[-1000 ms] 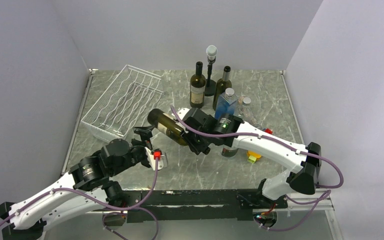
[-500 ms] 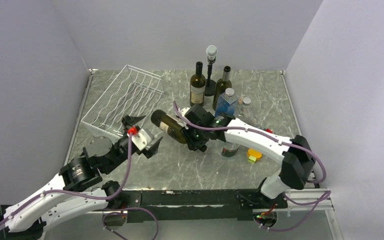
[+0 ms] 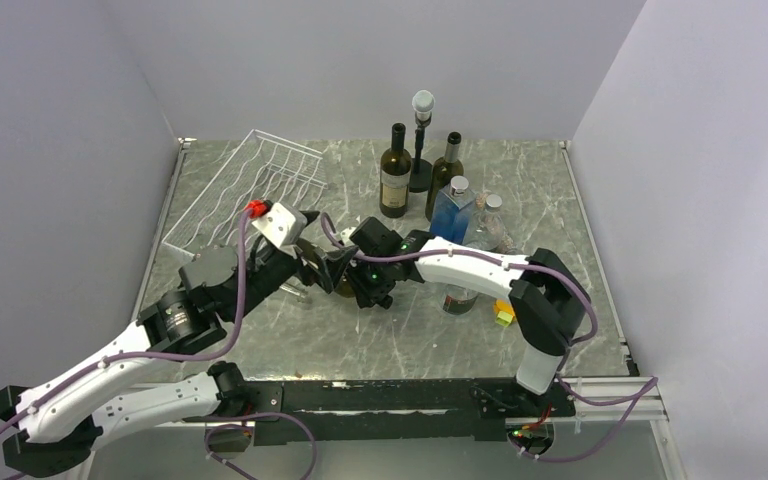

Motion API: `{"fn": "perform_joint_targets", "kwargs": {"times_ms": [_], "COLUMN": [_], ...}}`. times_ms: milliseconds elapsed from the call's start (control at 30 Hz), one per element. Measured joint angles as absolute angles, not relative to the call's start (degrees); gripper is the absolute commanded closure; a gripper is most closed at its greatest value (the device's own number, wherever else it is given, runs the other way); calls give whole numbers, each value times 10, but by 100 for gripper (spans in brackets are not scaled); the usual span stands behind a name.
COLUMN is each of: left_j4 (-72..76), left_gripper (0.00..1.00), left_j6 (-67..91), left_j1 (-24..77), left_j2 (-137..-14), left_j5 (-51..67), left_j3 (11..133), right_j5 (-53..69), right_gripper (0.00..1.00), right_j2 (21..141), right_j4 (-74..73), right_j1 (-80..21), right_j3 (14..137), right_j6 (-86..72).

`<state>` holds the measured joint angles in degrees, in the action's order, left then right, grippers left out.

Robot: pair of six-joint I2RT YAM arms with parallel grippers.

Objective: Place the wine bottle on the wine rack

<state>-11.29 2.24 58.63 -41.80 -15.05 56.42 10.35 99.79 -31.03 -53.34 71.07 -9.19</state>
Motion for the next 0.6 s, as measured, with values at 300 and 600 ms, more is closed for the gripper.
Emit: {"fn": "perform_joint_targets", "kwargs": {"times_ms": [300,600], "left_j4": [-84,-67], "left_gripper": [1,1], "left_j6": [22,1], "left_j1": [586,586], "left_j2": [-390,-334], "left_j5": [-165,-209], "left_j3": [562,562], "right_j5": [126,130], "right_gripper": [100,100], "right_j2": [1013,1068], "right_j4": [-239,-214], "right_j1": [-533,-536], "right_j3": [712,732], "right_j6": [-93,-90]}}
